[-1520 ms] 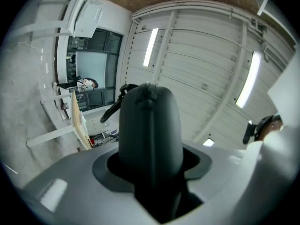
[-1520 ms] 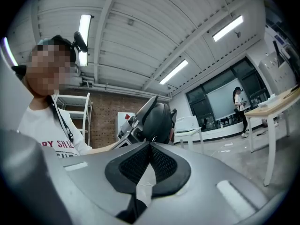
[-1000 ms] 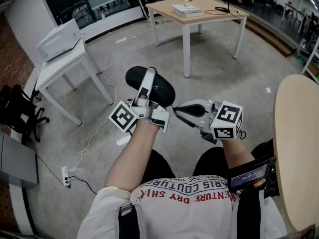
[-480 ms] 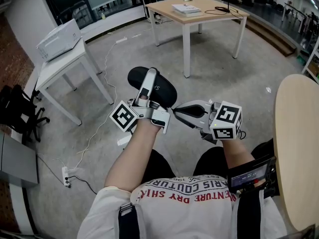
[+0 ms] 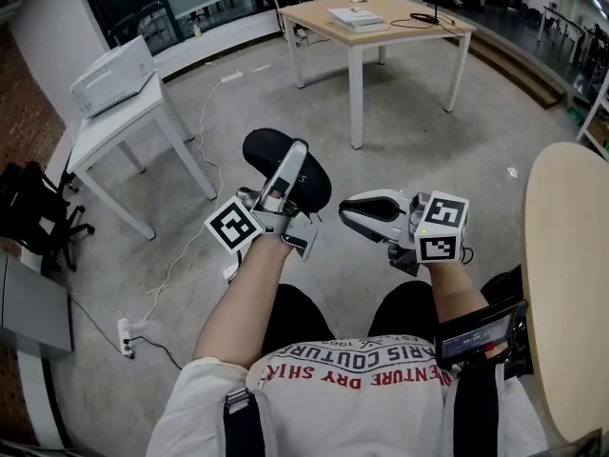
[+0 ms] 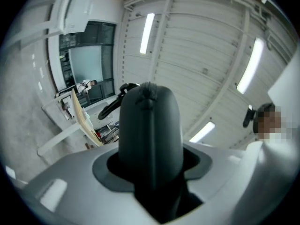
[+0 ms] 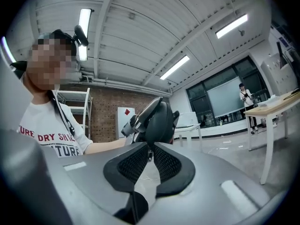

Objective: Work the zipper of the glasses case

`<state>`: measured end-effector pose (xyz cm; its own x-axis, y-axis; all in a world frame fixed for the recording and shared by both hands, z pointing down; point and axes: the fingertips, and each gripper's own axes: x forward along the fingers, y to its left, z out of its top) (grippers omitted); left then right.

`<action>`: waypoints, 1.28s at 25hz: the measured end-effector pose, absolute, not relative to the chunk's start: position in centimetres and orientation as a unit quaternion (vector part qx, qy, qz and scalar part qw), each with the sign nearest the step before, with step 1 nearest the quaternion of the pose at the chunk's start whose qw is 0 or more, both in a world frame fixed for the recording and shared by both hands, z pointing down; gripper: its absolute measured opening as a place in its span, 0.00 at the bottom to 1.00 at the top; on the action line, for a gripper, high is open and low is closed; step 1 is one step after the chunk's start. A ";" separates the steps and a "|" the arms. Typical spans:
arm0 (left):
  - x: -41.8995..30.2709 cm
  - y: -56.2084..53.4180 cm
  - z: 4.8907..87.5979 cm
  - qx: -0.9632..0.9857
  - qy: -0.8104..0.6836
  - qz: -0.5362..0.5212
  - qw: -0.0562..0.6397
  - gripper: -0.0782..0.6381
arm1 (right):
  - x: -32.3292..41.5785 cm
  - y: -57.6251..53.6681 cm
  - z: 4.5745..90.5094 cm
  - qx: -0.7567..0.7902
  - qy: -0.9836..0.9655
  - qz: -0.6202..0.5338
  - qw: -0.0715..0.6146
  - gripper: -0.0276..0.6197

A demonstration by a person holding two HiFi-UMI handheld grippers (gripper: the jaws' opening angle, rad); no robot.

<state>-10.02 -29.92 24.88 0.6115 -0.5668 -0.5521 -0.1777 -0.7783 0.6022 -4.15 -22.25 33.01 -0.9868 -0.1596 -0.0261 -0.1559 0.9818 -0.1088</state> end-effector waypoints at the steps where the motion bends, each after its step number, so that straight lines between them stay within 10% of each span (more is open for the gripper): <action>1: -9.8 -29.7 25.4 0.879 -0.232 -0.349 0.227 0.46 | -3.8 -22.5 33.1 -0.087 0.995 -0.053 0.016 0.09; 12: -7.0 -27.7 38.2 0.922 -0.381 0.068 0.016 0.46 | -0.5 -26.3 37.1 -0.219 0.974 -0.046 -0.019 0.04; 32: -5.8 -27.5 41.4 0.918 -0.379 0.107 0.043 0.46 | -1.3 -27.0 40.4 -0.251 0.963 -0.087 -0.040 0.04</action>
